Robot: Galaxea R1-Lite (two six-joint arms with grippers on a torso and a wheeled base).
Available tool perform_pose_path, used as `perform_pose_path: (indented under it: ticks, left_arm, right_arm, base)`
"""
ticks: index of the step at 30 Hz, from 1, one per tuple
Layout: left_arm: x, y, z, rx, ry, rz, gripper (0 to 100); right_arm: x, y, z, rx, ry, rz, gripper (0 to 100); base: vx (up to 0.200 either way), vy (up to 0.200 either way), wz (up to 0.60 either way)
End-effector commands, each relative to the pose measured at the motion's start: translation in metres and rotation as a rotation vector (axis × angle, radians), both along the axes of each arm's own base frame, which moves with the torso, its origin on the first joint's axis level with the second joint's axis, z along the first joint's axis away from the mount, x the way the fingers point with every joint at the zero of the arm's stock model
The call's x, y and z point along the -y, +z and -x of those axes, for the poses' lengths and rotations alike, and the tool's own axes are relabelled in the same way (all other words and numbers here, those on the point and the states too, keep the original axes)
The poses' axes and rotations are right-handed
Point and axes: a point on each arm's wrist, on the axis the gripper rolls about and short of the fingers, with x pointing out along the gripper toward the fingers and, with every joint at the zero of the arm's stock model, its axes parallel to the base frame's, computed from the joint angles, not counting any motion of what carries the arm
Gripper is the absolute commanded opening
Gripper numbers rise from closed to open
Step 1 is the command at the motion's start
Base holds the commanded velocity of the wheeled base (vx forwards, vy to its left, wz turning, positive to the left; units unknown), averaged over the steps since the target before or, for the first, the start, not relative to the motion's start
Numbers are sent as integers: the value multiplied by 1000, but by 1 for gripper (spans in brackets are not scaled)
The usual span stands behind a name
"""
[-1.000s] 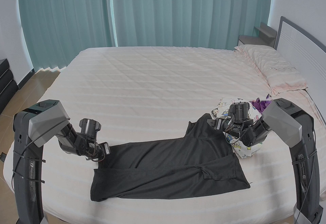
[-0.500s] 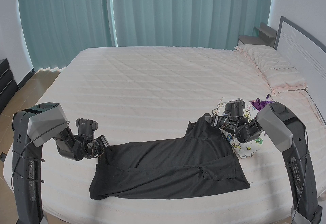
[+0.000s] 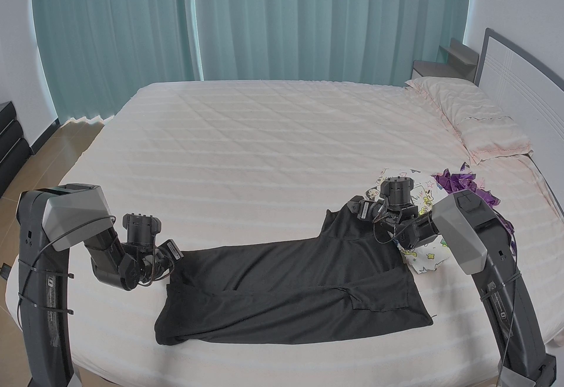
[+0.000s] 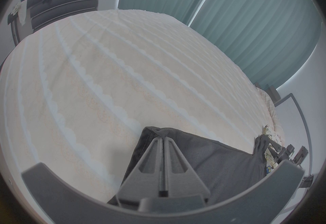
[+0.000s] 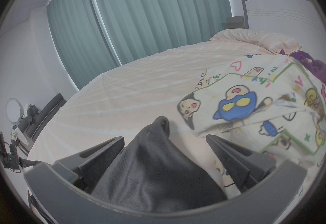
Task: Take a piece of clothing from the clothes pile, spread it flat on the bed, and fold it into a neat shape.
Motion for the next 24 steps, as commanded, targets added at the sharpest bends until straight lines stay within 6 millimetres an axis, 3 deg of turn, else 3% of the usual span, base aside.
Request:
perform_pose_path:
  ticks: [1,3,4,15,24]
  left_arm:
    - [0,1,2,-1,5,3,0]
    - [0,1,2,-1,6,4,0]
    - [0,1,2,-1,6,4,0]
    - [-1,2,0,5,11,4,0]
    - [-6,15,-4,50,44,25,0]
  right_arm:
    - [-7,-15,0,-22,14,6,100]
    - [-10,-15,1,-25,19,7,100]
    - [-12,-16,1,-25,22,7,0]
    - [-1,-4,-5,12,-47,15,0]
    - [4,29,-7,61,-70,-3,0]
  base:
    - [0,0,0]
    - [0,0,0]
    - [0,0,0]
    - [0,0,0]
    - [0,0,0]
